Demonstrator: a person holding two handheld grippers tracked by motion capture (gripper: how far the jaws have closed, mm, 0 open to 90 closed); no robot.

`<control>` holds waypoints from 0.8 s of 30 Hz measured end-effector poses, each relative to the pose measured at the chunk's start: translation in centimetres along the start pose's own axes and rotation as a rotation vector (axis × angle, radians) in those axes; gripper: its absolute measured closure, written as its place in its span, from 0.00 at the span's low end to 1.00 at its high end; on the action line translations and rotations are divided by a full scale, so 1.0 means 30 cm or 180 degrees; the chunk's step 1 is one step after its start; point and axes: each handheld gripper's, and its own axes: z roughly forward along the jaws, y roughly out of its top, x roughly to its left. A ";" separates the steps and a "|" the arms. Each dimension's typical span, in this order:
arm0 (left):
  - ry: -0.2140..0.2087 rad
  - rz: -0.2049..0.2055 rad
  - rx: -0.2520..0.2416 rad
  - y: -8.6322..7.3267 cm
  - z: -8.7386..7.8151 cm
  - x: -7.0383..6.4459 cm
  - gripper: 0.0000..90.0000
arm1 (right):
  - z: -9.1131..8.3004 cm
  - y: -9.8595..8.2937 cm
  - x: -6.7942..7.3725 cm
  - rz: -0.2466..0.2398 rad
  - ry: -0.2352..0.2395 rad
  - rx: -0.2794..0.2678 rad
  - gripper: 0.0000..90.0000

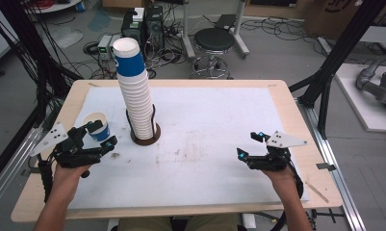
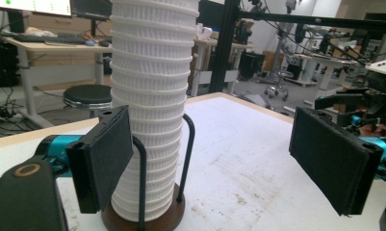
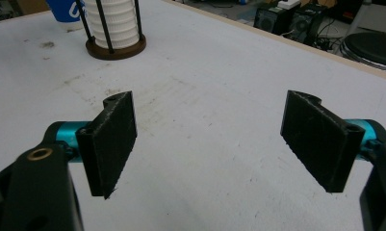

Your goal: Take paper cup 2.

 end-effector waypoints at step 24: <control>-0.0127 0.0050 0.0093 0.292 0.118 0.017 0.17 | -0.008 -0.005 -0.006 0.0022 -0.0005 -0.0012 0.23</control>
